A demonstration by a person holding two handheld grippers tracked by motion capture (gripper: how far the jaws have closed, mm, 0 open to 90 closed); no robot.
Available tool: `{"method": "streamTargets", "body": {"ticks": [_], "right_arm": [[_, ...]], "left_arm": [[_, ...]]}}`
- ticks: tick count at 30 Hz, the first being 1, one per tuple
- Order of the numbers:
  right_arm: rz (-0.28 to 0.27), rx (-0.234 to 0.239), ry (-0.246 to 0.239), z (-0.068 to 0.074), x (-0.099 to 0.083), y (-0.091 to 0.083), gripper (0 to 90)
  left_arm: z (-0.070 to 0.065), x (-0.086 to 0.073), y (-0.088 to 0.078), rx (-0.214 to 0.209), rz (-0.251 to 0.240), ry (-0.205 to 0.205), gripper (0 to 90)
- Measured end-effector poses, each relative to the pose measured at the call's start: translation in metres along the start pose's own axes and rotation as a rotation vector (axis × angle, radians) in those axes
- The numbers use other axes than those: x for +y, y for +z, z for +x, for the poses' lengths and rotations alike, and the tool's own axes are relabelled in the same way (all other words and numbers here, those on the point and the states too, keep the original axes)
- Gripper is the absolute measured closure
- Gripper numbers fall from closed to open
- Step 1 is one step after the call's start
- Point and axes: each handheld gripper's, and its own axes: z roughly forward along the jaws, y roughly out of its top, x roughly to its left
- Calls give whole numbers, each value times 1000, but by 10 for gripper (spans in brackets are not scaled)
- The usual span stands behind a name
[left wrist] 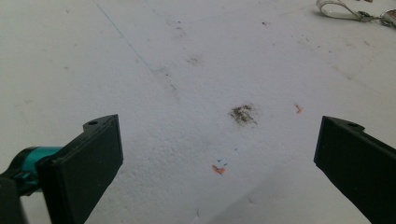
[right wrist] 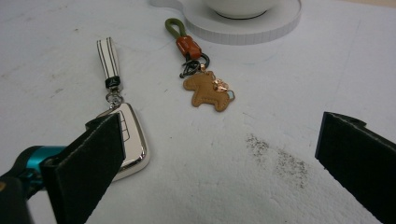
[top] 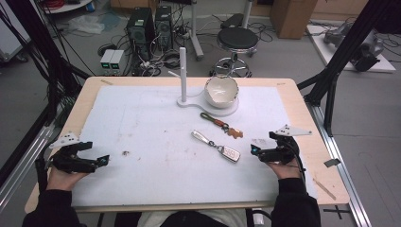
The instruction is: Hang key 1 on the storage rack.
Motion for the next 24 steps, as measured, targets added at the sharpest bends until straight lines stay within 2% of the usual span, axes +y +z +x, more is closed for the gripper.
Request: {"method": "streamTargets", "body": {"ticks": [24], "right_arm": [[24,8,6,3,2,7,5]], "left_arm": [[1,-3,-1,6,-3,0,17]]}}
